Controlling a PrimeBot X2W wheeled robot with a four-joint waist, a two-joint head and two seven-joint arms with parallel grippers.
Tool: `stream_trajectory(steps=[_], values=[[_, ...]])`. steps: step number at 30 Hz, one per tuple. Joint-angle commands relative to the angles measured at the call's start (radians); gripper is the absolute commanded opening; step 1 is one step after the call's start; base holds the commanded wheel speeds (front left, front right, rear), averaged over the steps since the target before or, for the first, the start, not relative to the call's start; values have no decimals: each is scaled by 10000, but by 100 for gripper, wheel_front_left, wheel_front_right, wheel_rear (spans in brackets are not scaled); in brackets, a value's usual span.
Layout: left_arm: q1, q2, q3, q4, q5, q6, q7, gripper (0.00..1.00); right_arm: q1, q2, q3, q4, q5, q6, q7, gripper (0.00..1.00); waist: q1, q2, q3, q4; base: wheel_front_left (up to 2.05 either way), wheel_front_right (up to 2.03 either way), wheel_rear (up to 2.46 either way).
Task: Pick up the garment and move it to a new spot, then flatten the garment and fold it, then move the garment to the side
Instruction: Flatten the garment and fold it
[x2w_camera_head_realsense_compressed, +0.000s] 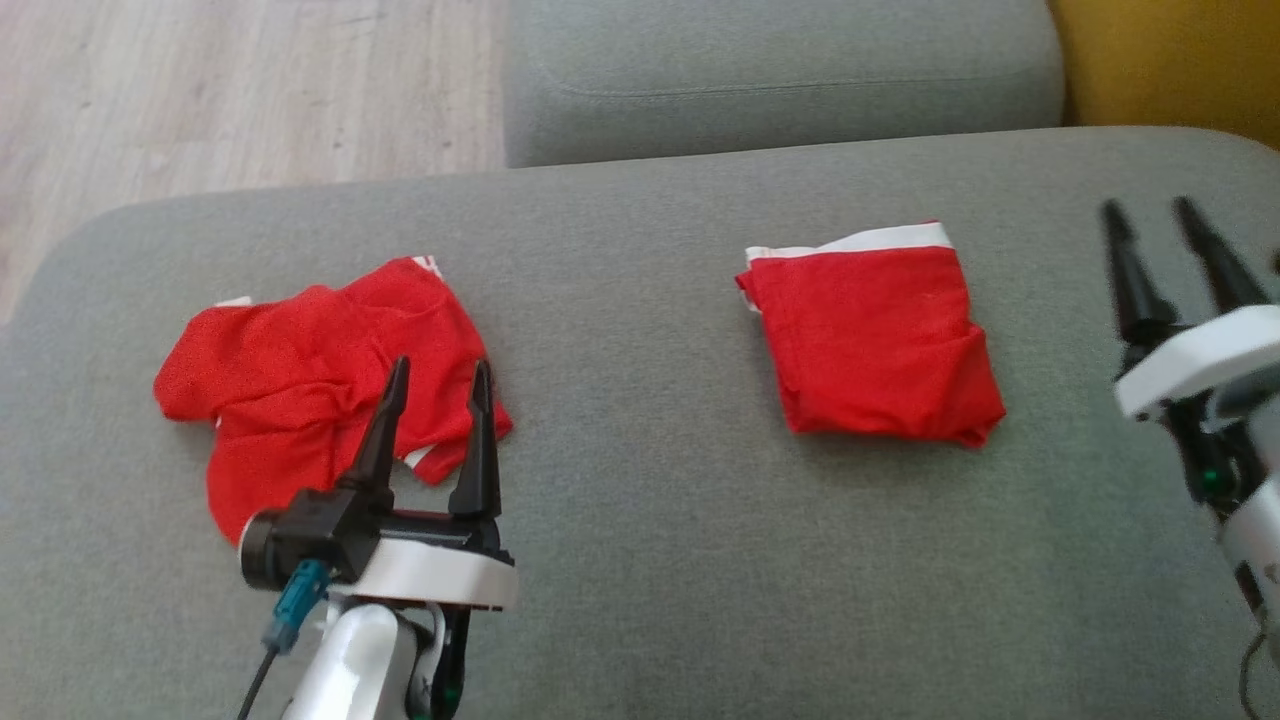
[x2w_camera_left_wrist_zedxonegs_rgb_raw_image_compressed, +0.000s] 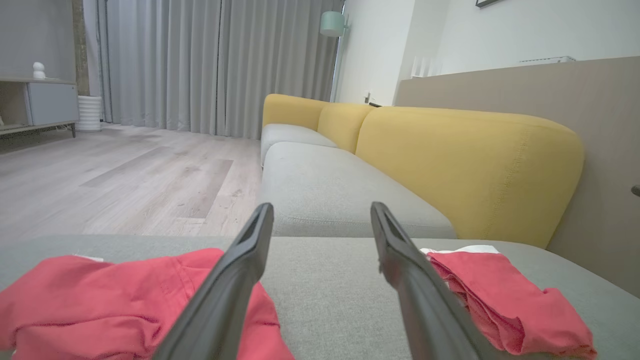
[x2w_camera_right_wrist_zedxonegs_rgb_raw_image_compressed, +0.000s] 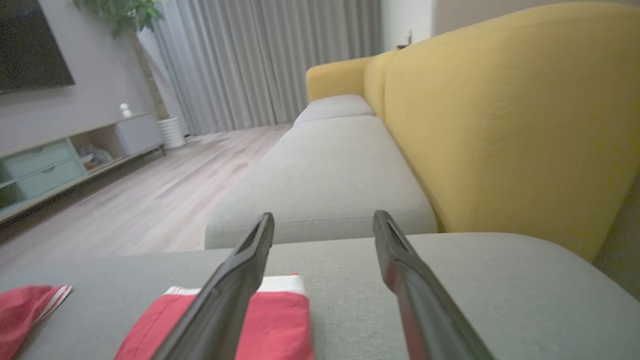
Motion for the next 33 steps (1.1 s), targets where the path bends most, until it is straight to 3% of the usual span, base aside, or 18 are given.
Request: stream_trajectory(steps=[1, 5, 11, 15, 20, 21, 22, 28, 33], values=[[-297, 56, 439, -453, 211, -73, -95, 100, 254, 76, -476, -234, -265, -9, -199, 100, 0, 0, -31, -128, 0, 0, 0], [-133, 56, 466, -420, 305, -144, -95, 100, 888, 658, -1588, -522, -974, -9, -280, 100, 0, 0, -73, -245, 0, 0, 0], [236, 56, 699, -316, 262, -108, -95, 100, 2739, 2342, -3989, -2256, -2907, -9, -293, 100, 0, 0, -145, -343, 0, 0, 0], [350, 56, 714, -224, 353, -156, -95, 100, 3449, 3035, -4554, -2947, -3830, -9, -294, 100, 0, 0, -159, -327, 0, 0, 0], [220, 56, 638, -245, 302, -179, -95, 100, 3500, 3375, -4725, -3477, -4518, -9, -13, 100, 0, 0, 33, -113, 0, 0, 0], [168, 56, 607, -251, 285, -180, -95, 100, 3429, 3405, -4725, -3527, -4627, -9, 106, 58, 0, 0, 121, -49, 0, 0, 0], [111, 56, 569, -256, 271, -186, -95, 100, 3327, 3421, -4752, -3554, -4757, -9, 213, 0, 0, 0, 226, 24, 0, 0, 0], [-384, 56, 379, -314, 275, -218, -95, 100, 2189, 3640, -5101, -3252, -5240, -9, 787, 0, 0, 0, 1286, 630, 0, 0, 0], [-975, 56, 250, -277, 358, -346, -95, 100, 620, 3525, -5635, -1948, -5853, -9, 883, 0, 0, 0, 2406, 1299, 0, 0, 0]])
